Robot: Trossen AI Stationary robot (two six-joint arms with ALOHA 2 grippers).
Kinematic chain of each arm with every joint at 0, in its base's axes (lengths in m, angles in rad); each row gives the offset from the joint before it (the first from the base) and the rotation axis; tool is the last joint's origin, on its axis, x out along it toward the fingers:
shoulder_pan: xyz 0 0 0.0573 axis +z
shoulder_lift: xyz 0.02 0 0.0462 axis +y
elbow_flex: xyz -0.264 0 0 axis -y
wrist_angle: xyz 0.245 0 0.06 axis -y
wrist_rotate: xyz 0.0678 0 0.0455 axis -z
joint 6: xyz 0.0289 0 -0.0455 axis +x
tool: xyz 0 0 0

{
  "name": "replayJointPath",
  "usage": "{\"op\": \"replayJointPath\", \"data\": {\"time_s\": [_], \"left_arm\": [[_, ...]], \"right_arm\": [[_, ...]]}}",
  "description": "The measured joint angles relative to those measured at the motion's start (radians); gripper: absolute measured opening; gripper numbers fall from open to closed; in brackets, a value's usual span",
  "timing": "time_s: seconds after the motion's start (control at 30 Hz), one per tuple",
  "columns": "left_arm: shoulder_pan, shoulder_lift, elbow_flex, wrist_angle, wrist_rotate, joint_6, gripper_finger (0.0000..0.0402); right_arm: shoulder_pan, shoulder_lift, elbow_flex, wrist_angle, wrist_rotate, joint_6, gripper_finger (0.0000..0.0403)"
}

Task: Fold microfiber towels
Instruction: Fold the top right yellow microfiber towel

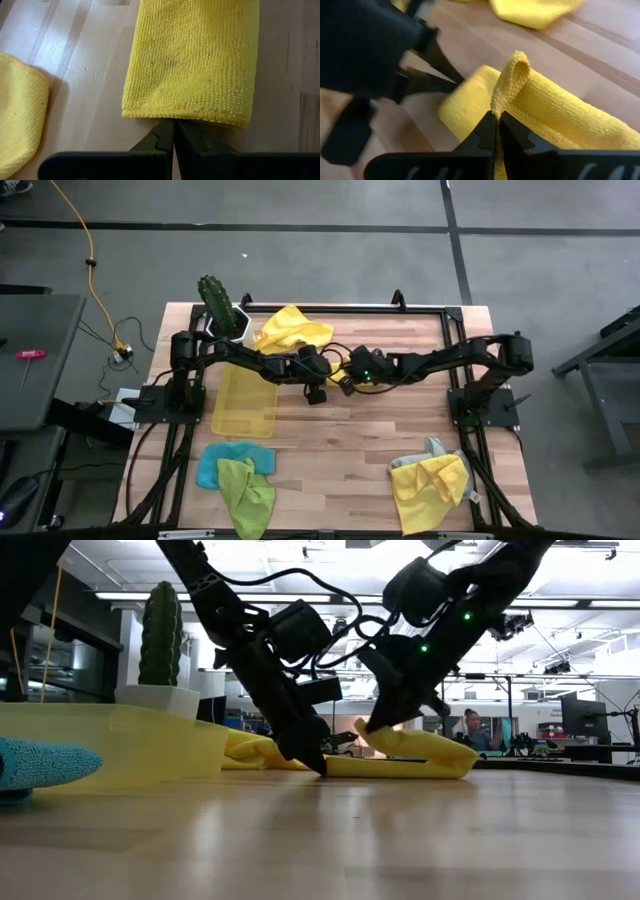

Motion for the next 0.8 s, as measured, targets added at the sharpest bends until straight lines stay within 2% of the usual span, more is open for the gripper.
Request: {"op": "replayJointPath", "data": {"time_s": [0.17, 0.63, 0.8], "left_arm": [[0.000, 0.000, 0.000, 0.000, 0.000, 0.000, 0.0000], [0.000, 0.000, 0.000, 0.001, 0.000, 0.000, 0.0000], [0.000, 0.000, 0.000, 0.001, -0.001, 0.000, 0.0000]], "right_arm": [[-0.014, 0.015, 0.000, 0.061, -0.048, 0.009, 0.0000], [-0.023, 0.015, 0.000, 0.085, -0.048, 0.061, 0.0001], [-0.024, 0.016, 0.000, 0.127, -0.053, 0.058, 0.0038]]}}
